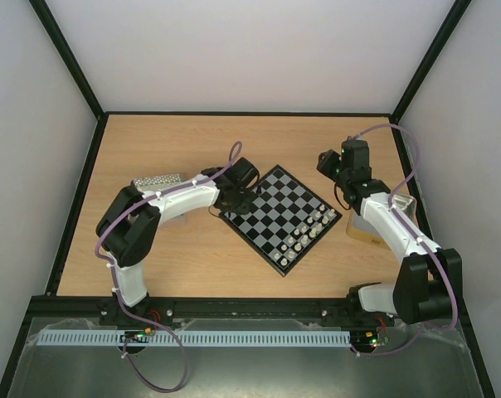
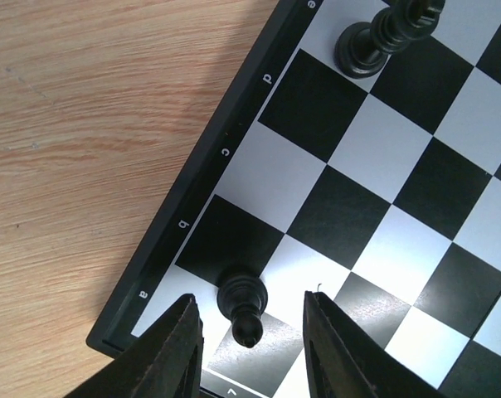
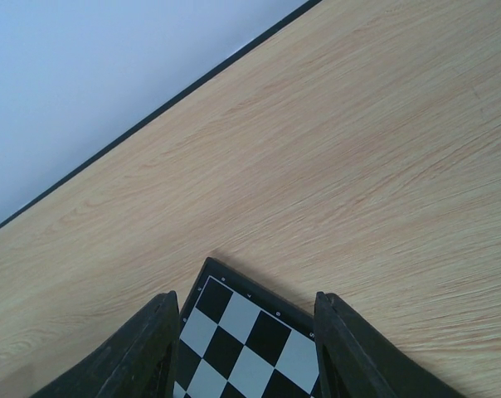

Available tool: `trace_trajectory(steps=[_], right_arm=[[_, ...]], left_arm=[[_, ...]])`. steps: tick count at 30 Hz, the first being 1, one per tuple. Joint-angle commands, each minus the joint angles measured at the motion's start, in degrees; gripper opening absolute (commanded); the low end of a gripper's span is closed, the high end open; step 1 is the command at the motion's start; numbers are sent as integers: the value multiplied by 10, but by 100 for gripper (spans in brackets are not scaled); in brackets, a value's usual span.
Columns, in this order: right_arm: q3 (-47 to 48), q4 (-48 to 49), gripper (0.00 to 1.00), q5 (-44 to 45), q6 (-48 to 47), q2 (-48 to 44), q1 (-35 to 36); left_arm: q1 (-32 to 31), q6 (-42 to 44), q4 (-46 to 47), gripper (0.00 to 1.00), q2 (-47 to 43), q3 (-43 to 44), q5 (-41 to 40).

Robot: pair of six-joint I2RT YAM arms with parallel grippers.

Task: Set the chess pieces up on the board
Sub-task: Adjust the chess piece on the chessboard.

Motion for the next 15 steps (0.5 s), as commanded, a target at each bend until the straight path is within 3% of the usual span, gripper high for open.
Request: trace_trajectory(steps=[1, 8, 15], right_arm=[[-8, 2, 44, 4, 3, -12, 2], [-10, 3, 44, 5, 2, -14, 2], [-11, 2, 44, 7, -1, -15, 2]], left_arm=[[-2, -5, -5, 34, 9, 13, -1], [-2, -6, -7, 26, 28, 13, -1], [-1, -5, -4, 7, 36, 19, -3]])
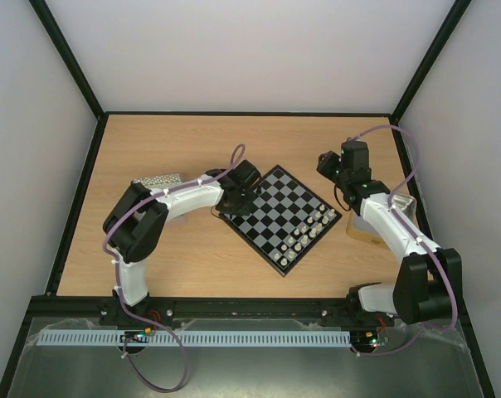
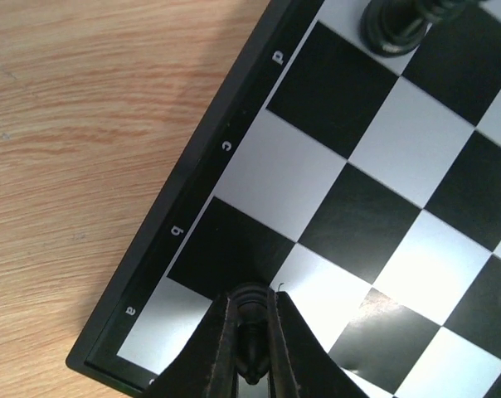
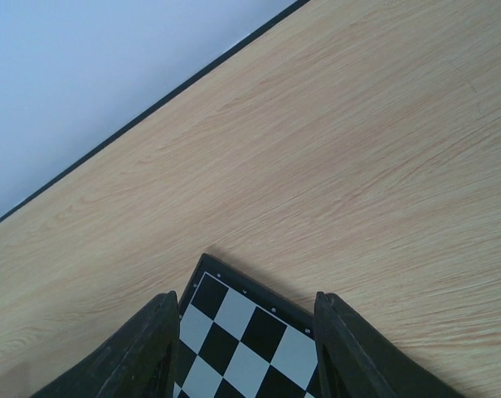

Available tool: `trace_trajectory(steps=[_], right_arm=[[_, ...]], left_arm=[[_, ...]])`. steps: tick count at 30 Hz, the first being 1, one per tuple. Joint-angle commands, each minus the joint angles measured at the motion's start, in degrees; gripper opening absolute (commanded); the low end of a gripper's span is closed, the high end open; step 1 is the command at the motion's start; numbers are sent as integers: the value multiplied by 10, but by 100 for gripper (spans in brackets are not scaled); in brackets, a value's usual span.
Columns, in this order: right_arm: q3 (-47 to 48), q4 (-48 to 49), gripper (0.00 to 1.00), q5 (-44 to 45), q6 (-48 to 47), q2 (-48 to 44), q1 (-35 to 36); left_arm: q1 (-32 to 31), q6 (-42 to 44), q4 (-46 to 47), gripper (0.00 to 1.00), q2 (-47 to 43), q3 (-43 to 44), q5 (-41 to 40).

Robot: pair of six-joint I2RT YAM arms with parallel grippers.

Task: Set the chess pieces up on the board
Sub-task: Adjust the chess piece on the chessboard.

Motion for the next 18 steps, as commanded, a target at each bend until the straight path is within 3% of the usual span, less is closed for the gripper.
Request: trace_trajectory(steps=[1, 18], right_arm=[[-7, 2, 44, 7, -1, -14, 2], [-11, 5, 44, 6, -1, -12, 2]], left_arm=[[-1, 0, 0, 6, 3, 15, -4], [7, 20, -6, 5, 58, 83, -16]])
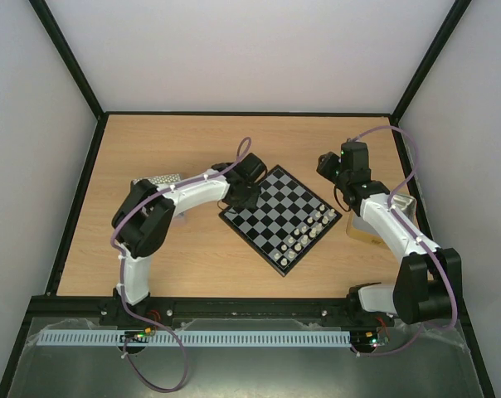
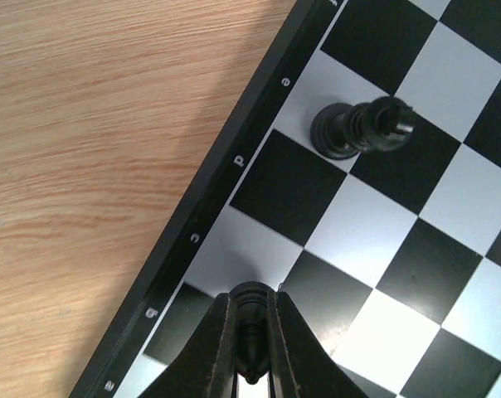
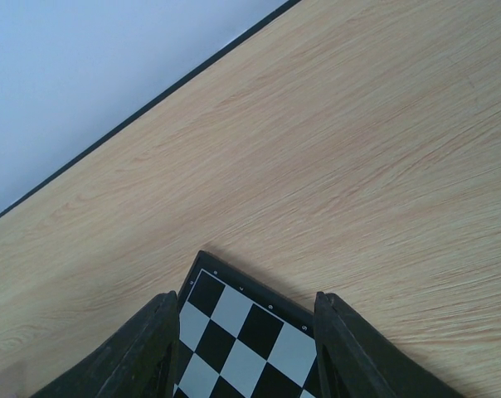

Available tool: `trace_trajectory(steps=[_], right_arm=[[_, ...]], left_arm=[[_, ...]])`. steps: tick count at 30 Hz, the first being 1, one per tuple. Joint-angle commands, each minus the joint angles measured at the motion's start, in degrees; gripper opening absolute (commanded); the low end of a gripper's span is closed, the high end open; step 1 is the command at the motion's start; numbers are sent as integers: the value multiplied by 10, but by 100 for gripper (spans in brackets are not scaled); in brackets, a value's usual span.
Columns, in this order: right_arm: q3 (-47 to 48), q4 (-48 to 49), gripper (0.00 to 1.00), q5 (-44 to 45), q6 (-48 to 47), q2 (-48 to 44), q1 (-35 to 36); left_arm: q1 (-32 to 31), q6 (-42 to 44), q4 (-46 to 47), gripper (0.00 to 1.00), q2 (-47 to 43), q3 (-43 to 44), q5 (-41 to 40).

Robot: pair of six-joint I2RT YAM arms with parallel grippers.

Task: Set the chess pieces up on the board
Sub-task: Adjust the chess piece on the chessboard.

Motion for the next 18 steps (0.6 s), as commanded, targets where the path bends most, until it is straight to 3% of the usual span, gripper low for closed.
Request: trace_trajectory(steps=[1, 9, 18], right_arm=[[-7, 4, 44, 6, -1, -12, 2], [-7, 5, 44, 5, -2, -12, 2], [-7, 5, 44, 1, -1, -13, 2]], left_arm=[[5, 12, -14, 5, 33, 27, -3], [11, 13, -18, 8, 55, 39, -3], [17, 19, -27, 30, 39, 36, -10]])
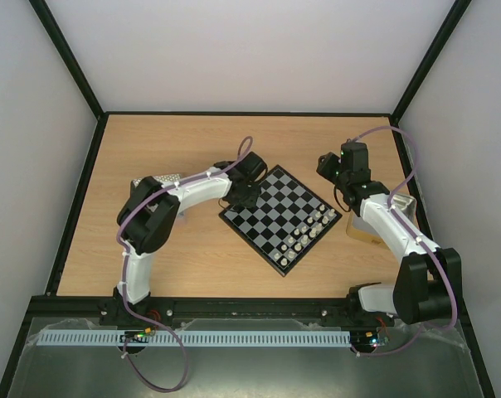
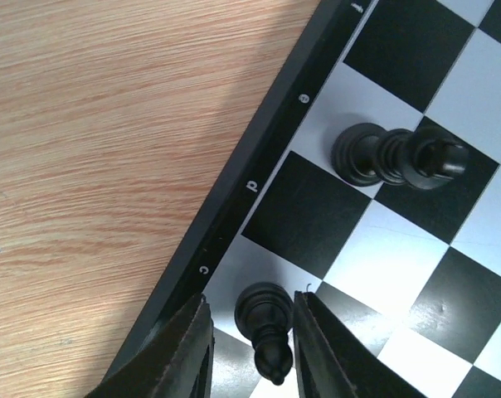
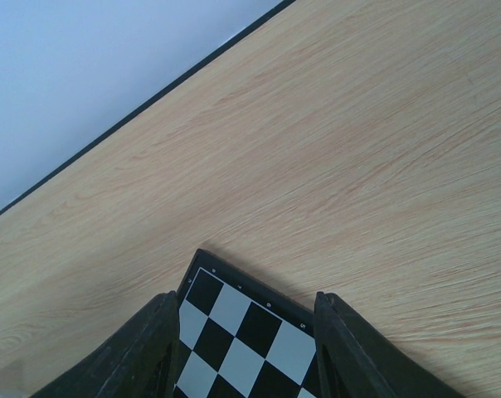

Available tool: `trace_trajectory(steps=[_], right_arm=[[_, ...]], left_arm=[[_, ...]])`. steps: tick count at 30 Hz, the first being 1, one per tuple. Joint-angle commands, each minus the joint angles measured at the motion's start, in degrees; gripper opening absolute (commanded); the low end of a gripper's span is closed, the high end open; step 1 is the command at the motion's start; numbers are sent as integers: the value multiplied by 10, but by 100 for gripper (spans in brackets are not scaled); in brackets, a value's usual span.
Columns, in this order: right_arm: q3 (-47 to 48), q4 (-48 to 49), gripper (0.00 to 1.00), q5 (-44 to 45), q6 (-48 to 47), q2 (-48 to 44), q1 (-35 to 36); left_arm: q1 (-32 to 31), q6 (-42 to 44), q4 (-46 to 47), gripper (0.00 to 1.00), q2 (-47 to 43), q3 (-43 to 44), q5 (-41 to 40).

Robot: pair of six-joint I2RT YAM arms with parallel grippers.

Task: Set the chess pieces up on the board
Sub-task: Adjust the chess piece on the chessboard, then pick up the chess piece from the storage box.

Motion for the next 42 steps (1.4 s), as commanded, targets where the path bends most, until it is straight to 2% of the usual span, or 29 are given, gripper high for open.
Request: trace_trajectory(steps=[1, 8, 13, 18, 24, 28, 32, 37, 42], right_arm=[[-4, 5, 44, 1, -1, -13, 2], [-1, 3, 44, 1, -1, -18, 2], [0, 5, 44, -6, 2, -20, 1], [0, 10, 44, -23, 3, -16, 2], [-1, 21, 44, -49, 3, -8, 4], [2, 21, 44, -53, 1, -4, 9], [-1, 22, 44, -53, 5, 0, 15], [-3, 23, 44, -53, 7, 3, 27], [1, 18, 44, -48, 7, 4, 34]], left_arm=[[7, 6, -19, 34, -5, 5, -4], [18, 5, -13, 51, -60, 4, 8], [44, -6, -3, 53, -149, -33, -19], [113, -33, 15, 57, -270, -126, -49], [240, -70, 42, 60, -388, -249, -57], [313, -93, 42, 58, -417, -307, -53], [356, -112, 38, 50, -406, -347, -63], [362, -119, 47, 39, -375, -384, -113], [365, -121, 79, 34, -346, -396, -105]])
